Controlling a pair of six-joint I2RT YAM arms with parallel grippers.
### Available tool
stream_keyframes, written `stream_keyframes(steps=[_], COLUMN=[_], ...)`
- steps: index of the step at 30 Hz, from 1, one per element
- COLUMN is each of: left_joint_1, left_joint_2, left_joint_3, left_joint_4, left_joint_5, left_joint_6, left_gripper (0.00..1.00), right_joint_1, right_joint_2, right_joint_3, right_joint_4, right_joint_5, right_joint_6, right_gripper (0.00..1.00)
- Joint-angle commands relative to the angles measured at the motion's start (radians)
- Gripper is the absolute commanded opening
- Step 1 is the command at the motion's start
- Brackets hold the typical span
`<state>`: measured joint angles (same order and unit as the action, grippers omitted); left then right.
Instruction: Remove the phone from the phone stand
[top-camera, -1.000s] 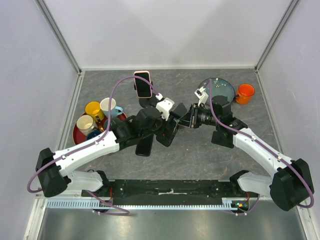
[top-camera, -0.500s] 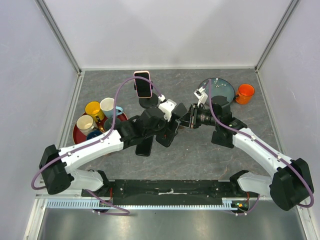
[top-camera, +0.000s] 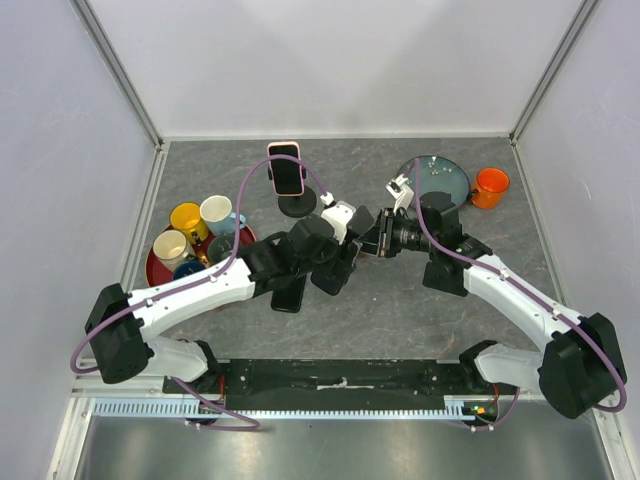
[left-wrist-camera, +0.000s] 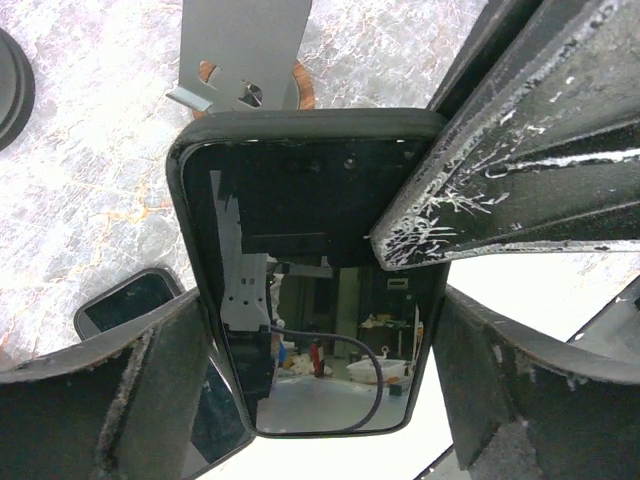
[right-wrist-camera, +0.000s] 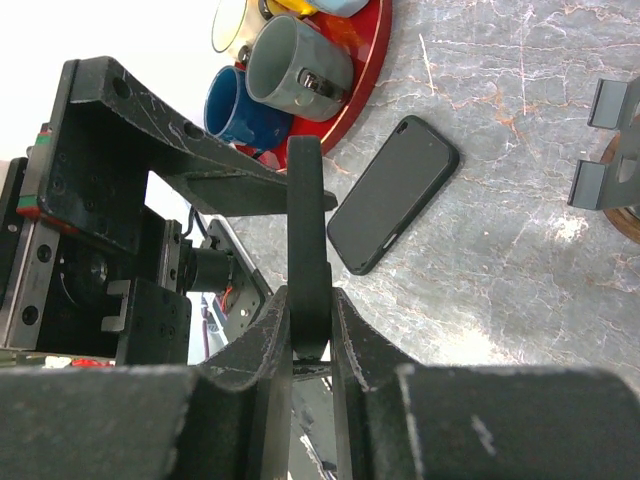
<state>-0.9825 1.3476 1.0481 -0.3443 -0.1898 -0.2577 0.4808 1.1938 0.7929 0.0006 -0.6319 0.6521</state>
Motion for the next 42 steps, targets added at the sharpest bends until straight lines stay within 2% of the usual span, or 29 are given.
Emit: stream_keyframes(steps=[1, 2, 4, 5, 6, 8, 9, 12, 15, 18, 19, 22, 26, 33, 42], left_joint_1=[-0.013, -0.013, -0.015, -0.015, -0.015, -0.015, -0.015, -0.015, -0.015, -0.015, -0.016, -0.016, -0.016, -0.016, -0.016], left_joint_2=[0.005, 0.007, 0.005, 0.005, 0.005, 0.007, 0.007, 0.008, 0.016, 0.033, 0.036, 0.068, 0.119, 0.231, 0.357], left_joint_3=[0.036, 0.036, 0.035, 0.033, 0.033, 0.032, 0.030, 0.027, 0.024, 0.024, 0.024, 0.032, 0.044, 0.078, 0.116], left_joint_4=[0.005, 0.004, 0.004, 0.004, 0.002, -0.002, -0.002, -0.010, -0.019, -0.030, -0.033, -0.056, -0.104, -0.144, -0.211], left_joint_5=[-0.031, -0.027, -0.022, -0.016, -0.013, -0.007, -0.004, 0.006, 0.013, 0.029, 0.035, 0.061, 0.036, 0.046, 0.085], left_joint_6=[-0.031, -0.029, -0.031, -0.031, -0.031, -0.032, -0.034, -0.043, -0.054, -0.067, -0.078, -0.112, -0.172, -0.195, -0.190], left_gripper=[0.85, 0.75, 0.62, 0.51, 0.48, 0.40, 0.37, 0.34, 0.33, 0.33, 0.33, 0.33, 0.33, 0.31, 0.34], right_joint_1=[0.005, 0.004, 0.004, 0.004, 0.005, 0.005, 0.004, 0.004, 0.004, 0.002, 0.004, 0.002, 0.001, 0.001, 0.002], right_joint_2=[-0.010, -0.010, -0.014, -0.016, -0.023, -0.036, -0.051, -0.088, -0.118, -0.148, -0.155, -0.191, -0.247, -0.281, -0.267], right_joint_3=[0.019, 0.019, 0.019, 0.020, 0.022, 0.028, 0.029, 0.040, 0.066, 0.086, 0.089, 0.094, 0.094, 0.089, 0.083], right_joint_4=[0.093, 0.090, 0.075, 0.056, 0.047, 0.013, 0.003, -0.057, -0.140, -0.226, -0.246, -0.301, -0.340, -0.349, -0.347], right_joint_5=[-0.020, -0.012, -0.003, 0.011, 0.020, 0.049, 0.085, 0.174, 0.266, 0.427, 0.525, 0.677, 0.785, 0.819, 0.796], right_joint_6=[0.024, 0.021, 0.011, 0.003, -0.002, -0.026, -0.035, -0.072, -0.114, -0.146, -0.150, -0.170, -0.192, -0.215, -0.215], right_gripper=[0.04, 0.06, 0.16, 0.20, 0.30, 0.43, 0.56, 0.73, 0.83, 0.92, 0.93, 0.98, 0.98, 0.98, 0.98])
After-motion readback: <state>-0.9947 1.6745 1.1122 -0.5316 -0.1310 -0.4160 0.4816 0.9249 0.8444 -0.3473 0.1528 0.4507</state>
